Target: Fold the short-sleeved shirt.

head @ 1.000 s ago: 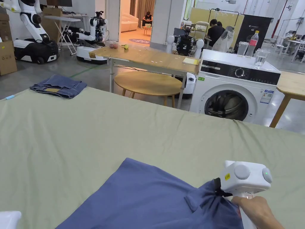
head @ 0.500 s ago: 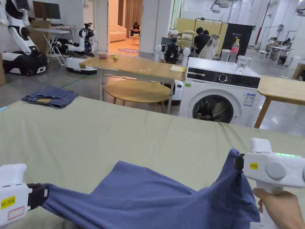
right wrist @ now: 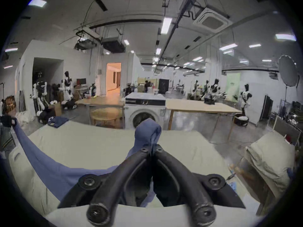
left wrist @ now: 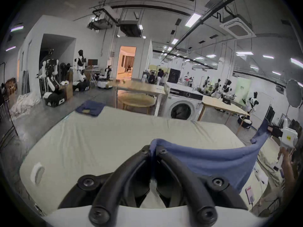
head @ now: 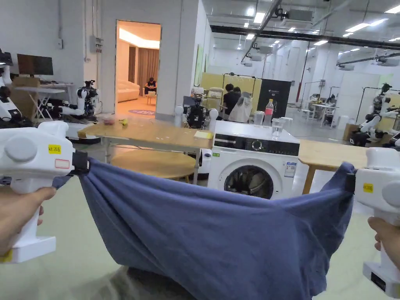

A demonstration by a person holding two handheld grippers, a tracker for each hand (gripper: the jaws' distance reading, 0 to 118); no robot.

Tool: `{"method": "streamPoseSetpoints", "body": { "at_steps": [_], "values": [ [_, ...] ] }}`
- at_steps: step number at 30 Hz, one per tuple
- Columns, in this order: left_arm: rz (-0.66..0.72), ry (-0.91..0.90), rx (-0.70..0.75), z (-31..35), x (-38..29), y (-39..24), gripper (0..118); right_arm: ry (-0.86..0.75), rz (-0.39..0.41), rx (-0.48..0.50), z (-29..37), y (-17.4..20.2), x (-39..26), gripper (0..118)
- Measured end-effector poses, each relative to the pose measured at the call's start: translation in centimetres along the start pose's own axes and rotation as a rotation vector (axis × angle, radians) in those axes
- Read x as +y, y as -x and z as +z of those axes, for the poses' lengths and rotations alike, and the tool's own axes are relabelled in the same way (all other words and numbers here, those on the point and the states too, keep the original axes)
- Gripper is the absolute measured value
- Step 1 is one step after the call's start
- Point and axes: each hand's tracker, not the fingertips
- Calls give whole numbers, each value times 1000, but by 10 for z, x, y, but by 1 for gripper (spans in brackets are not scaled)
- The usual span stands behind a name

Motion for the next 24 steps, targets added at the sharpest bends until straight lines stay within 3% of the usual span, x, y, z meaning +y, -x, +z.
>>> {"method": "streamPoseSetpoints", "body": {
  "at_steps": [13, 24],
  "values": [
    [-10, -70, -1, -23, 120, -24, 0, -121, 38, -105, 1, -11, 106, 0],
    [-40, -91, -13, -8, 119, -29, 0, -176, 79, -125, 17, -3, 134, 0]
  ]
}}
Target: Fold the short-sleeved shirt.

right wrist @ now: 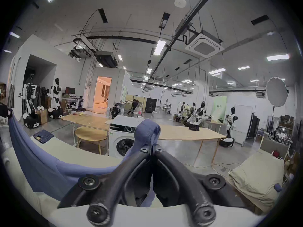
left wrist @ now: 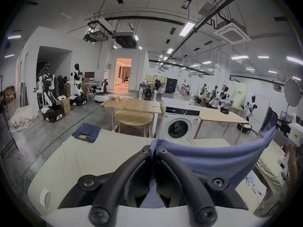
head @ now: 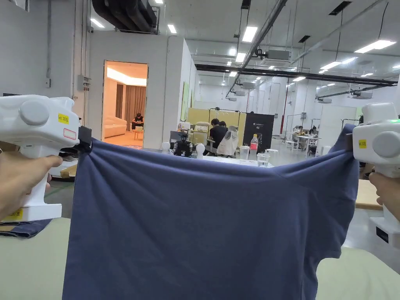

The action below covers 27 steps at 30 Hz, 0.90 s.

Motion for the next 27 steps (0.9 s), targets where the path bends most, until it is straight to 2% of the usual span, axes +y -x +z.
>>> {"method": "streamPoseSetpoints", "body": {
  "at_steps": [6, 13, 23, 27],
  "values": [
    [-3, 34, -1, 15, -37, 7, 0, 37, -5, 8, 21, 4, -34, 0],
    [11, 50, -27, 62, -84, 20, 0, 64, -13, 17, 79, -6, -83, 0],
    [-3, 85, -84, 126, -180, 21, 0, 96, -34, 76, 164, -13, -148, 0],
    [23, 137, -99, 137, -227, 24, 0, 166, -61, 119, 180, -9, -183, 0]
  ]
}}
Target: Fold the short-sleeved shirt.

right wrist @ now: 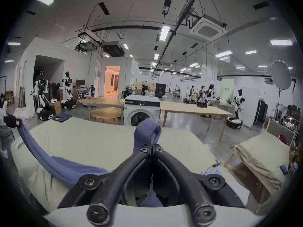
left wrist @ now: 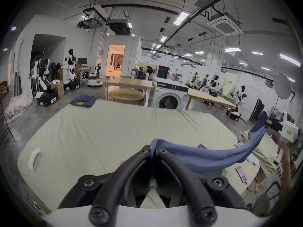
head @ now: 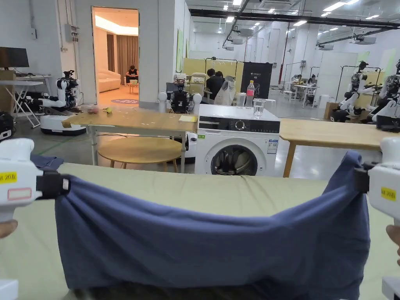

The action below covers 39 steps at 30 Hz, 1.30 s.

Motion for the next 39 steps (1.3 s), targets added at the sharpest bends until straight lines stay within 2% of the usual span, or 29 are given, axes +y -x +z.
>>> {"method": "streamPoseSetpoints", "body": {
  "at_steps": [12, 17, 22, 23, 24, 25, 26, 28, 32, 33, 34, 35, 36, 38, 39],
  "values": [
    [89, 211, 6, -11, -152, 0, 0, 290, 70, 68, -7, 38, -135, 0],
    [102, 303, 46, -34, -187, 2, 0, 411, 5, 96, -31, 46, -184, 0],
    [115, 343, 88, -54, -201, 12, 0, 440, 7, 82, -48, 53, -210, 7],
    [120, 349, 97, -56, -200, 12, 1, 440, 6, 78, -50, 55, -212, 18],
    [121, 347, 101, -58, -199, 11, 13, 440, 4, 75, -50, 56, -212, 41],
    [122, 343, 101, -59, -198, 13, 27, 438, 2, 72, -50, 59, -211, 53],
    [124, 335, 103, -60, -195, 11, 40, 431, -1, 71, -50, 61, -210, 56],
    [115, 303, 106, -58, -188, 5, 53, 406, -2, 81, -46, 68, -203, 56],
    [50, 205, 85, -56, -175, -15, 55, 323, -47, 149, -41, 86, -194, 55],
    [36, 189, 79, -55, -175, -21, 54, 298, -60, 156, -40, 92, -193, 51],
    [16, 159, 77, -56, -174, -27, 54, 271, -64, 158, -38, 98, -192, 39],
    [-5, 128, 86, -56, -175, -34, 53, 247, -64, 157, -38, 104, -191, 22],
    [-27, 105, 94, -57, -176, -40, 39, 237, -60, 154, -39, 111, -191, 3],
    [-47, 104, 104, -63, -178, -50, 2, 205, -73, 153, -39, 119, -191, 0],
    [-51, 108, 103, -66, -178, -52, 0, 196, -83, 156, -39, 121, -191, 0]
  ]
}}
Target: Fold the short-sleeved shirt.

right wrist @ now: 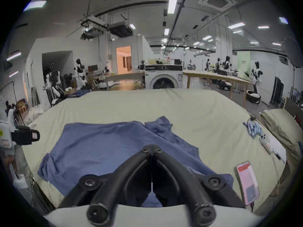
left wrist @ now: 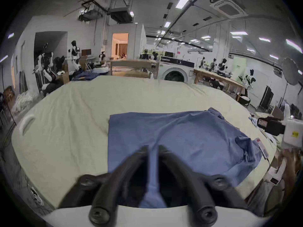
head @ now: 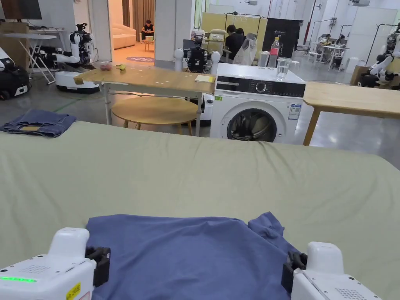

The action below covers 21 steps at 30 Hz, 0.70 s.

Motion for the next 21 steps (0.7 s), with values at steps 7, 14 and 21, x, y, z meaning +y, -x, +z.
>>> {"method": "streamPoseSetpoints", "body": {
  "at_steps": [7, 14, 21],
  "values": [
    [4, 39, 18, -30, 20, 20, 0, 32, -19, 28, -21, 7, 2, 0],
    [126, 196, 48, -109, 86, 93, 0, 90, 8, 22, -48, 1, -2, 0],
    [188, 422, 55, -198, 117, 126, 59, 152, 23, 5, -67, -10, -10, 0]
  ]
}}
